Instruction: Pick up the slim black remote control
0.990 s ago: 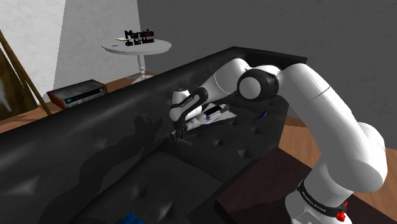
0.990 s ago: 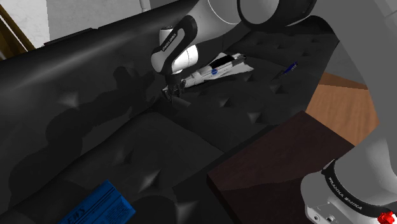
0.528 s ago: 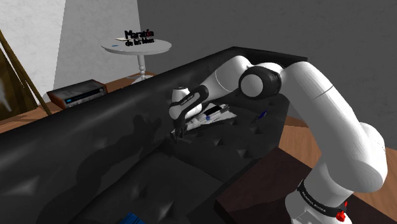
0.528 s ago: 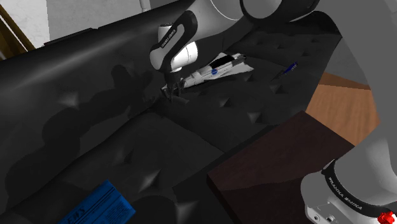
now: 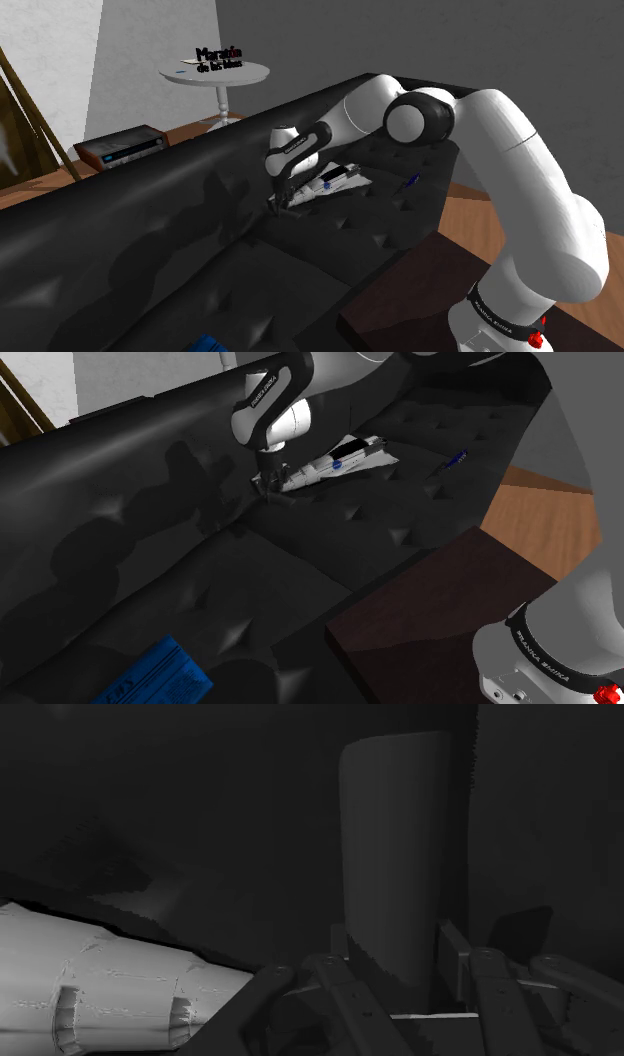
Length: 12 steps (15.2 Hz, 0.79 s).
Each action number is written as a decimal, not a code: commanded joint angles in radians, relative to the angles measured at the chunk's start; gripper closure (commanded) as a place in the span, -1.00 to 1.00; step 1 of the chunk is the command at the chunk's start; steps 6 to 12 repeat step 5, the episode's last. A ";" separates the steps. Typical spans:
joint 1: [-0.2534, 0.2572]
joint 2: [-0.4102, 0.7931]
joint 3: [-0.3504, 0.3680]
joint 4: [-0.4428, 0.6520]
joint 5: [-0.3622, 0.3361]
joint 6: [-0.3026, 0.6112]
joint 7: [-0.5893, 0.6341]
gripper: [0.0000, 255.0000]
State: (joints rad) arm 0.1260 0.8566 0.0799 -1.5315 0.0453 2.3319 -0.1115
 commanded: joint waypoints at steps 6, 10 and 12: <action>-0.002 -0.043 0.001 -0.011 0.001 -0.032 0.002 1.00; -0.002 -0.043 0.001 -0.011 0.001 -0.032 0.002 1.00; -0.002 -0.043 0.001 -0.011 0.001 -0.032 0.002 1.00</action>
